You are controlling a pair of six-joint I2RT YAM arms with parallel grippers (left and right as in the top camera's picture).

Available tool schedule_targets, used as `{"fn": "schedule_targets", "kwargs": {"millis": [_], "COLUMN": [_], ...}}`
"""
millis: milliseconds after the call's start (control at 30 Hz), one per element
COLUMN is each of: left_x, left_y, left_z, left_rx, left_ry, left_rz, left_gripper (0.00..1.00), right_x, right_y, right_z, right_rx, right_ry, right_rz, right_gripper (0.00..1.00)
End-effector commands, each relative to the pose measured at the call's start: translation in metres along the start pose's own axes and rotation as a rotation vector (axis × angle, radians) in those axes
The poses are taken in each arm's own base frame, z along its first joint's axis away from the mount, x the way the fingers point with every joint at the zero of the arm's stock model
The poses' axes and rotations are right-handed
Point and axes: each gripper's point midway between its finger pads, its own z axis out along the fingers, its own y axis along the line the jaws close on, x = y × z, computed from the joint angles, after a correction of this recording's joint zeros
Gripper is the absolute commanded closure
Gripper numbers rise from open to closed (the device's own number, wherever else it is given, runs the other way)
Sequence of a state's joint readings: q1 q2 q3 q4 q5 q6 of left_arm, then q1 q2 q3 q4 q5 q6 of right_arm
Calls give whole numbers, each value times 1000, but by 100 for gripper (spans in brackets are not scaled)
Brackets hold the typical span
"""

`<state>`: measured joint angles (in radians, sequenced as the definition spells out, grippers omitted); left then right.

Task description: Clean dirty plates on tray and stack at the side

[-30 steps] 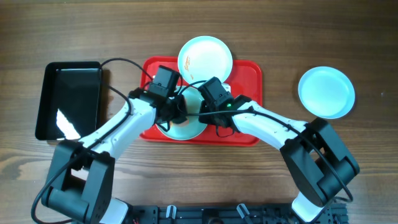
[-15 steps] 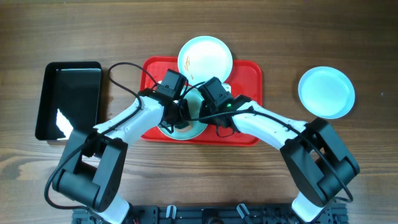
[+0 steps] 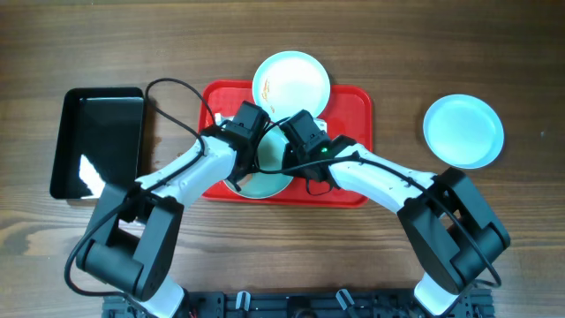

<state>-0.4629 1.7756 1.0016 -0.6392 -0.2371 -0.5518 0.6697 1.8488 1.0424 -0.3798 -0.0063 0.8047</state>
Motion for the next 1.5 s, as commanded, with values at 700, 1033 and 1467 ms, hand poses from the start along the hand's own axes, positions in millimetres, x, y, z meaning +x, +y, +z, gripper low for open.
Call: {"fn": "schedule_targets", "kwargs": {"millis": [700,1033,1467], "left_x": [18,-12,-26], "left_y": [-123,-70,5], "left_z": [-17,5,24], "left_rx": [517,327,128], "left_ry": [52,-18,-1], "left_rz": [53,-51,-175], "left_gripper": [96,96,96], "right_x": [-4,-3,-3], "right_y": [-15,-16,-16], "right_z": [-2,-2,-2], "right_rx": [63,65,66], "right_ry": [-30,-28,-27], "right_rz": [13,13,13], "right_gripper": [96,96,96]}}
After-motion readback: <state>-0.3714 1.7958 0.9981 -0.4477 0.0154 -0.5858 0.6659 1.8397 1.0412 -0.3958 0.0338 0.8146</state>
